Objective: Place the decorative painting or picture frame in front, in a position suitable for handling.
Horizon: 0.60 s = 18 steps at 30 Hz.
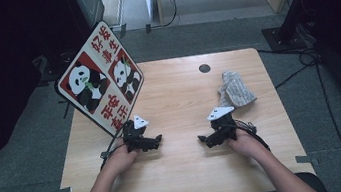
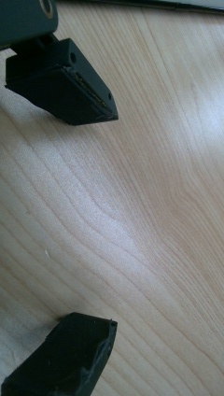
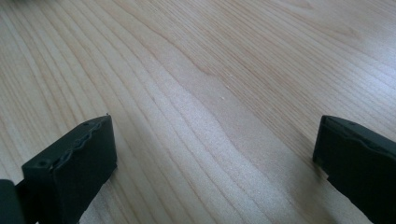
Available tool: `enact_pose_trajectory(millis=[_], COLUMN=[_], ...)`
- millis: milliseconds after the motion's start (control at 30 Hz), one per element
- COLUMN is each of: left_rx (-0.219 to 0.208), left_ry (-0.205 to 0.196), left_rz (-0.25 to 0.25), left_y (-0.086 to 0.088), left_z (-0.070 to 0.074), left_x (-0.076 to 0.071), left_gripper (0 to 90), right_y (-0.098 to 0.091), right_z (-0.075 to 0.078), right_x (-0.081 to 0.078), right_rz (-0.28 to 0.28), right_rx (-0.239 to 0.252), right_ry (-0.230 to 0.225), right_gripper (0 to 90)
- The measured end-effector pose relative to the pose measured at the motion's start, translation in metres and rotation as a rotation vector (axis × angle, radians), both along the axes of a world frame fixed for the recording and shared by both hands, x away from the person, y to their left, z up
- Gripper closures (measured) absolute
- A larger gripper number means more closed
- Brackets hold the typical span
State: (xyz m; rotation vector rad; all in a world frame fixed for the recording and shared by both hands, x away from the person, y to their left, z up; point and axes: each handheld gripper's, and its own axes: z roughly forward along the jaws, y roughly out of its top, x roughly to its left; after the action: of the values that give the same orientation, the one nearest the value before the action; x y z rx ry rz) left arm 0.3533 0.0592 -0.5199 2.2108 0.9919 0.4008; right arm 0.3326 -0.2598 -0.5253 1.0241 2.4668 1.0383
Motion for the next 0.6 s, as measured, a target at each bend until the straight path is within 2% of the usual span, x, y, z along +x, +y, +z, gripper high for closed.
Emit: enact_pose_trajectory(millis=[600], left_rx=[0.001], left_ry=[0.001], left_rz=[-0.001], left_y=[-0.0001], left_z=[0.0], left_x=[-0.0015], left_gripper=[1.8], right_y=[0.0001], right_z=[0.0], right_x=[-0.0013], right_rz=[-0.007], right_rx=[-0.002], right_ry=[0.0], right_gripper=[0.0])
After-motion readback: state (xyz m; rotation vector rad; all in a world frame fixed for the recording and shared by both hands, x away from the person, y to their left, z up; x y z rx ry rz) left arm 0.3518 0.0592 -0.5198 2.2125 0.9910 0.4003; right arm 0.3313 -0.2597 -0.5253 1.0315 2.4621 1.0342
